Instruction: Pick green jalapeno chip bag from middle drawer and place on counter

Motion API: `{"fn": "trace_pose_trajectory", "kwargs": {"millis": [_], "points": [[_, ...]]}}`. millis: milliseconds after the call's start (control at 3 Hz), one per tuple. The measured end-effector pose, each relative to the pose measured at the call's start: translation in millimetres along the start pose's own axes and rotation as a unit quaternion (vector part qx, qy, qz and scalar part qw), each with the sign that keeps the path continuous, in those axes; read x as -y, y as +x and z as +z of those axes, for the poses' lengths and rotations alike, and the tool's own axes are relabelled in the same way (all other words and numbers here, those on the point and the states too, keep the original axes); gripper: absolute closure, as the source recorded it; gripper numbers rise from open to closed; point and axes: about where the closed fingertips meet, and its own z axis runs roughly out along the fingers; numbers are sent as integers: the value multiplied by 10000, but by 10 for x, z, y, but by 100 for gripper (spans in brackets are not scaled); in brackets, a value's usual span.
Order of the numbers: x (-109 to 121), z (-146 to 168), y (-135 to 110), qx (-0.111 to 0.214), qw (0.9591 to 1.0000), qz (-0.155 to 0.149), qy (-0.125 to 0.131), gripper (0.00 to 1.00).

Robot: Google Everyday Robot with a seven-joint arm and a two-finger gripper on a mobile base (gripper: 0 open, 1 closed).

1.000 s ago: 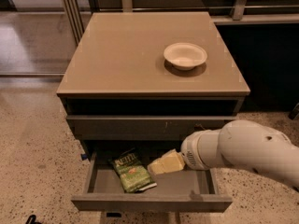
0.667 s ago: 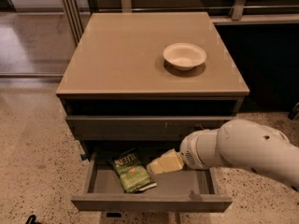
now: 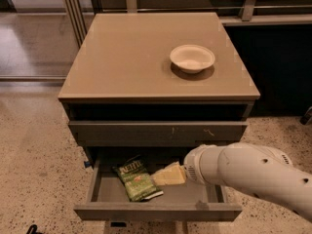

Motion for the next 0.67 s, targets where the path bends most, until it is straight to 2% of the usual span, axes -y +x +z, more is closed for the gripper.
{"fn": "trace_pose_trajectory", "kwargs": {"millis": [333,667], "points": [[-69,346,76,96,9993,219,-304,0],[-102,660,173,125,9985,212,-489,0]]}}
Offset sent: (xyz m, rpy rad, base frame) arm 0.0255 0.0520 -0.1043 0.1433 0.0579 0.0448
